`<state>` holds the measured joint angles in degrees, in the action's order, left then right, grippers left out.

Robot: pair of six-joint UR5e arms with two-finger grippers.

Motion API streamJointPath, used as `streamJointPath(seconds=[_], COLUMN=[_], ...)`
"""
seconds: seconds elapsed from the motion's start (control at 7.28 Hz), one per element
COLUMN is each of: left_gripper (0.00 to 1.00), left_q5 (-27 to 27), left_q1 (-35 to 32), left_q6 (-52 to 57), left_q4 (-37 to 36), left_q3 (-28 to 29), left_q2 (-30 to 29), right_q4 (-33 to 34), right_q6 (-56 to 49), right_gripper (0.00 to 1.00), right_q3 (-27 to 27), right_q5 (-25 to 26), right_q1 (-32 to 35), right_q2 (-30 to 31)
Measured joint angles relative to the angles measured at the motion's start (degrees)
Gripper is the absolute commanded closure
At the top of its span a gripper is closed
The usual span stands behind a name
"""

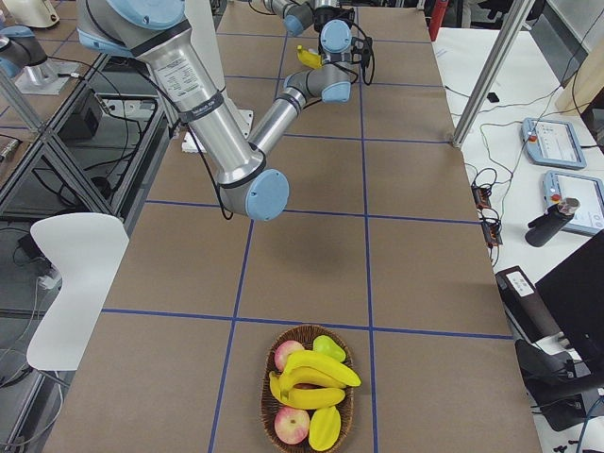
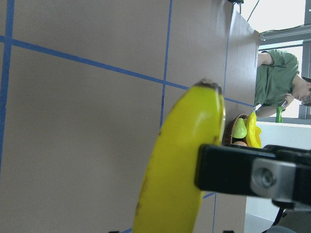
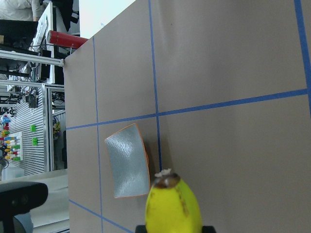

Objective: Transfer all bananas from basket to plate

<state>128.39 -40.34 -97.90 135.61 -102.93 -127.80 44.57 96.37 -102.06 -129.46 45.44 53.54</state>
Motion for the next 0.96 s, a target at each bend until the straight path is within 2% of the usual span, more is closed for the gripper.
streamJointPath(seconds=[0.14, 0.27, 0.41, 0.96], left_gripper=[1.00, 1.00, 1.00, 1.00], left_q5=[0.0, 0.0, 0.0, 0.5], left_q1=[0.0, 0.0, 0.0, -0.1], left_q6=[0.0, 0.0, -0.1, -0.3], left_q4=[0.0, 0.0, -0.1, -0.3], left_q3=[0.1, 0.1, 0.2, 0.5], left_q2=[0.0, 0.0, 0.0, 0.2], right_q4=[-0.1, -0.2, -0.2, -0.2], right_q6=[0.0, 0.2, 0.6, 2.2], right_gripper=[1.00, 0.67, 0.01, 0.00], right_q3=[0.0, -0.1, -0.1, -0.3], right_q5=[0.0, 0.2, 0.6, 2.0], right_q1=[0.0, 0.0, 0.0, 0.1], right_q2=[0.1, 0.0, 0.0, 0.0])
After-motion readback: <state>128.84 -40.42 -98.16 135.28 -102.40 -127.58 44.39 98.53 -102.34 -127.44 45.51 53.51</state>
